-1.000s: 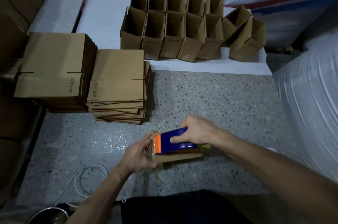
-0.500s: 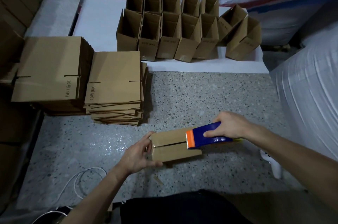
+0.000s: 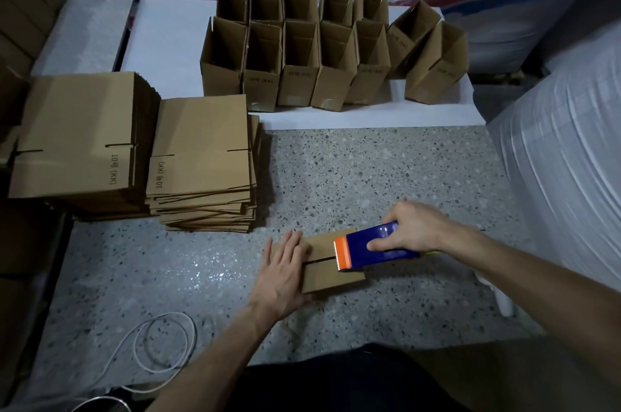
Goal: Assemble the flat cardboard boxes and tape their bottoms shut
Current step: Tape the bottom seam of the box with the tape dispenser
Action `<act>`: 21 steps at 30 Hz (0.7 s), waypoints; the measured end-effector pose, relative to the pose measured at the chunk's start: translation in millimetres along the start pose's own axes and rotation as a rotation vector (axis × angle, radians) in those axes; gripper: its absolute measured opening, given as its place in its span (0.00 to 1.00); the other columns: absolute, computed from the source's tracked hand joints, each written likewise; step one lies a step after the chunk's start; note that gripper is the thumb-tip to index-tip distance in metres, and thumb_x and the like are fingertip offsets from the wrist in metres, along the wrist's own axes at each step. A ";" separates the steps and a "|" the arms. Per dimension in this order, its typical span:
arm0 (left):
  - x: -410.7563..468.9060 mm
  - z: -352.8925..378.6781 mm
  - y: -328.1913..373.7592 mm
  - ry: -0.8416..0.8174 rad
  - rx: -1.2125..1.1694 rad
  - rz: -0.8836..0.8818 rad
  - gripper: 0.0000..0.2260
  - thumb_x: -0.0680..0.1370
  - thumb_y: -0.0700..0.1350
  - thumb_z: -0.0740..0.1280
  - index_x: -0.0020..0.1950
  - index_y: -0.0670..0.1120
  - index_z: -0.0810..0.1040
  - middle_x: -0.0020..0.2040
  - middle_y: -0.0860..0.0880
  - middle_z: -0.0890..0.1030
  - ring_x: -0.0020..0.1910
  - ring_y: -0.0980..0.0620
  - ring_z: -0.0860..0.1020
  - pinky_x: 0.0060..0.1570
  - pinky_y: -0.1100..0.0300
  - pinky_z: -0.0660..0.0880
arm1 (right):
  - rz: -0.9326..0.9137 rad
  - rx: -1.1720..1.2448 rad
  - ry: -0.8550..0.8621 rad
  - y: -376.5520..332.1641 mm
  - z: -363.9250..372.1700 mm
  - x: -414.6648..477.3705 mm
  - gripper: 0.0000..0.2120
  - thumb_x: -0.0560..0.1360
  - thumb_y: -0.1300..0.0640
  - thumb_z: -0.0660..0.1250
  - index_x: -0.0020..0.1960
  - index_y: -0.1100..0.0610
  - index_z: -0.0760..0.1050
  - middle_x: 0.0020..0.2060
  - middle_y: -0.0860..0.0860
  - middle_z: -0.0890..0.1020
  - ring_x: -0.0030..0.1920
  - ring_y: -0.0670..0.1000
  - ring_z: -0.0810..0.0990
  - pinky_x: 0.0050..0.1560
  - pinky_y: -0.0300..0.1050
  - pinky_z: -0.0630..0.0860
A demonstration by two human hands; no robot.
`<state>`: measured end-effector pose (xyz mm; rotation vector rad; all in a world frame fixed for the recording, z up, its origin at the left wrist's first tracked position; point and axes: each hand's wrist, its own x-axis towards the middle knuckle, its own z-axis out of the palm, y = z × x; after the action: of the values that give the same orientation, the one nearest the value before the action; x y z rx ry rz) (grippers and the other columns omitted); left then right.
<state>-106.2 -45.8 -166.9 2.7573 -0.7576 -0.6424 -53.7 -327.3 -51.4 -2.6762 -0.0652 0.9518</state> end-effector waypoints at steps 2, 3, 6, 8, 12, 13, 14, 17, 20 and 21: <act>0.0 2.4 -2.9 0.033 -0.009 -0.016 0.46 0.67 0.75 0.61 0.76 0.49 0.58 0.80 0.47 0.55 0.81 0.47 0.49 0.78 0.44 0.37 | -0.008 0.020 -0.027 5.4 -1.1 -2.6 0.23 0.65 0.29 0.71 0.34 0.49 0.80 0.25 0.40 0.80 0.25 0.38 0.76 0.30 0.39 0.67; -0.2 2.5 -4.1 0.054 -0.013 -0.006 0.45 0.66 0.76 0.59 0.74 0.49 0.60 0.78 0.47 0.58 0.80 0.46 0.53 0.79 0.44 0.39 | -0.003 0.047 -0.040 9.7 -1.0 -5.0 0.22 0.66 0.30 0.72 0.33 0.49 0.79 0.24 0.41 0.79 0.24 0.39 0.75 0.30 0.40 0.67; 0.1 3.7 -2.9 0.132 -0.007 0.030 0.43 0.64 0.76 0.57 0.69 0.48 0.66 0.73 0.44 0.69 0.73 0.42 0.67 0.76 0.42 0.53 | 0.014 0.130 -0.041 27.0 -7.4 -12.1 0.23 0.64 0.29 0.73 0.31 0.50 0.78 0.25 0.44 0.79 0.24 0.41 0.74 0.31 0.41 0.68; 0.1 5.0 -2.7 0.156 -0.008 0.033 0.42 0.64 0.75 0.60 0.68 0.48 0.67 0.72 0.44 0.70 0.72 0.42 0.69 0.75 0.41 0.57 | 0.033 0.108 -0.020 44.7 -19.8 -16.4 0.24 0.61 0.26 0.71 0.33 0.47 0.79 0.26 0.45 0.80 0.24 0.42 0.75 0.32 0.42 0.68; -1.9 5.2 -3.8 0.172 0.018 0.040 0.41 0.63 0.75 0.63 0.66 0.48 0.69 0.69 0.43 0.73 0.69 0.41 0.73 0.71 0.39 0.66 | 0.139 0.108 0.016 94.8 -40.4 -34.4 0.25 0.54 0.20 0.66 0.31 0.41 0.79 0.25 0.44 0.80 0.24 0.41 0.74 0.32 0.43 0.67; -2.0 4.1 -2.1 0.178 0.026 0.050 0.41 0.62 0.76 0.61 0.64 0.48 0.69 0.67 0.43 0.75 0.66 0.41 0.75 0.68 0.39 0.70 | 0.160 0.122 0.021 104.9 -41.5 -37.7 0.27 0.53 0.20 0.66 0.31 0.42 0.79 0.25 0.45 0.80 0.24 0.41 0.74 0.32 0.42 0.67; -1.6 3.3 -1.1 0.194 0.030 0.060 0.41 0.62 0.76 0.60 0.63 0.47 0.70 0.66 0.43 0.76 0.64 0.41 0.76 0.66 0.39 0.72 | 0.173 0.131 0.021 112.2 -41.3 -39.1 0.28 0.53 0.20 0.66 0.32 0.44 0.80 0.25 0.46 0.80 0.24 0.41 0.74 0.32 0.42 0.68; -1.1 3.7 -1.3 0.228 0.041 0.071 0.43 0.62 0.75 0.62 0.65 0.46 0.69 0.66 0.43 0.75 0.64 0.41 0.76 0.66 0.39 0.73 | 0.189 0.110 0.005 119.5 -32.6 -34.0 0.28 0.53 0.18 0.65 0.32 0.42 0.80 0.25 0.45 0.81 0.25 0.42 0.75 0.33 0.43 0.70; -2.1 3.5 -1.4 0.206 0.053 0.065 0.48 0.64 0.75 0.59 0.75 0.46 0.65 0.66 0.43 0.74 0.65 0.41 0.73 0.67 0.39 0.71 | 0.208 -0.006 -0.006 105.6 -22.8 -24.8 0.27 0.58 0.21 0.67 0.31 0.45 0.80 0.24 0.45 0.79 0.25 0.41 0.75 0.31 0.41 0.67; -2.0 2.9 -0.8 0.189 0.054 0.062 0.49 0.64 0.75 0.58 0.77 0.46 0.64 0.67 0.43 0.74 0.65 0.42 0.73 0.67 0.38 0.71 | 0.208 -0.055 -0.008 97.6 -18.6 -20.3 0.27 0.61 0.23 0.68 0.31 0.48 0.79 0.24 0.45 0.79 0.26 0.41 0.76 0.31 0.40 0.66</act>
<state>-108.7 -44.3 -169.0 2.7797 -0.8246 -0.3481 -63.5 -428.2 -54.0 -2.7702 0.1918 1.0350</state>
